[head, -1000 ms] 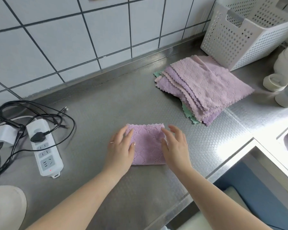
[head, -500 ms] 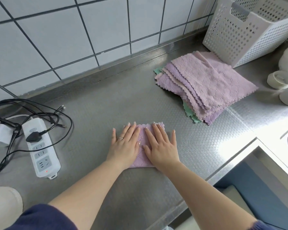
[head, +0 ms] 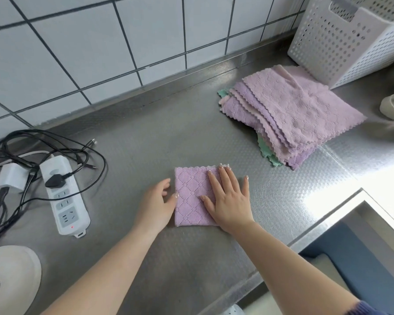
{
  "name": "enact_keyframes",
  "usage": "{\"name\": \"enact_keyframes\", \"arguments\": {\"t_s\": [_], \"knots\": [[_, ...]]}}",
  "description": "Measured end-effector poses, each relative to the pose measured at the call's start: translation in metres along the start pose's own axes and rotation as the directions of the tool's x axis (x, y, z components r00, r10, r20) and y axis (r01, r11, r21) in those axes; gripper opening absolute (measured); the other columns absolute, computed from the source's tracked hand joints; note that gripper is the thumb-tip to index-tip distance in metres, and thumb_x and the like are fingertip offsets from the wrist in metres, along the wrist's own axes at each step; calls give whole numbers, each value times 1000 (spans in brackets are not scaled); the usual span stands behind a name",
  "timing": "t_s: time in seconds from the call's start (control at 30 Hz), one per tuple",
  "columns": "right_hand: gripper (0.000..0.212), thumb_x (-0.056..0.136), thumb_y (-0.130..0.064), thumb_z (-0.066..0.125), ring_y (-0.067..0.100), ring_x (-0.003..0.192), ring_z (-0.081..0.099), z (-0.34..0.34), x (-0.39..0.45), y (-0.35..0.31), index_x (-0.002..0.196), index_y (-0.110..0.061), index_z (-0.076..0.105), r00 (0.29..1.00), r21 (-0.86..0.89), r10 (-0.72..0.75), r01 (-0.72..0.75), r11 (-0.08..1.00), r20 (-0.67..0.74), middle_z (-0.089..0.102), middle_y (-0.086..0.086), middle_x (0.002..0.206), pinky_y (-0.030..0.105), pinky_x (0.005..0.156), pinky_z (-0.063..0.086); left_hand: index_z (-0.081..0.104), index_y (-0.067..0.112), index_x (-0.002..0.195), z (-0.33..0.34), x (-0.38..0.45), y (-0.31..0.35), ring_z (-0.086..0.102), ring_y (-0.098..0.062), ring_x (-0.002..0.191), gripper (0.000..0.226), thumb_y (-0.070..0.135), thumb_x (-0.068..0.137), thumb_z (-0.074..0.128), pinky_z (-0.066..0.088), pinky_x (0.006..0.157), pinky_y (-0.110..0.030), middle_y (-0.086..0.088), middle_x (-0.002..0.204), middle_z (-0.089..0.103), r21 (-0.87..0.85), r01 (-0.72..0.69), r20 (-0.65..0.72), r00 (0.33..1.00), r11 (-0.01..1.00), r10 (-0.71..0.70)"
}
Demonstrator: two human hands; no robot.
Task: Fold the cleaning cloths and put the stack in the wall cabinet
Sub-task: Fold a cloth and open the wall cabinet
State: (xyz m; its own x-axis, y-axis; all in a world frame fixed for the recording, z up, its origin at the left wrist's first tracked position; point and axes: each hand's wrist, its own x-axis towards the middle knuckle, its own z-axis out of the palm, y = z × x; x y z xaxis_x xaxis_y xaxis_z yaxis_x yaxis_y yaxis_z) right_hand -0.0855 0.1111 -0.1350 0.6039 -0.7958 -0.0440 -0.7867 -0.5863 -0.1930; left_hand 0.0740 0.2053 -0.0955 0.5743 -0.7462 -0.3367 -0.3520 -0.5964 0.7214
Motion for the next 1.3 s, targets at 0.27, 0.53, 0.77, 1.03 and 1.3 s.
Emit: {"name": "enact_keyframes", "arguments": {"t_s": [0.27,0.53,0.77,1.03,1.3], "knots": [[69,89,-65,22,27,139,33,0,-2,0,141,-24,39,1000,-5,-13,13,1000,12,40,9,148,62,108,23,45,9,133,1,7,17,61,-18,100,52,9,85,65,48,94,-35,-6,113,62,-399,235,150,970,886,-190],[80,85,-73,9,25,145,18,-4,-15,10,146,-25,30,1000,119,27,-28,992,7,26,8,155,54,115,11,60,8,105,4,0,35,67,-18,94,17,6,88,60,53,80,-31,-12,108,68,-580,353,396,910,734,-124],[88,82,-42,66,16,140,29,-54,-61,17,150,-26,13,891,854,416,-354,381,184,25,-3,153,38,114,30,52,10,112,6,-33,47,68,-14,86,27,-4,89,53,57,74,-29,-5,97,70,-685,301,418,908,663,20],[40,74,-31,71,20,91,70,-105,-190,-8,109,-14,62,777,820,274,-499,-281,567,73,2,100,40,79,57,51,7,122,-17,-118,30,66,-26,100,53,9,74,73,57,83,-39,-16,117,65,-618,393,667,721,681,189],[18,82,-19,69,17,76,71,-115,-326,-63,97,-10,64,668,893,596,-291,-342,446,75,3,87,28,62,55,54,5,111,-11,-227,22,69,-23,89,39,4,77,71,59,75,-35,-16,108,68,-489,197,737,614,850,282]]}}
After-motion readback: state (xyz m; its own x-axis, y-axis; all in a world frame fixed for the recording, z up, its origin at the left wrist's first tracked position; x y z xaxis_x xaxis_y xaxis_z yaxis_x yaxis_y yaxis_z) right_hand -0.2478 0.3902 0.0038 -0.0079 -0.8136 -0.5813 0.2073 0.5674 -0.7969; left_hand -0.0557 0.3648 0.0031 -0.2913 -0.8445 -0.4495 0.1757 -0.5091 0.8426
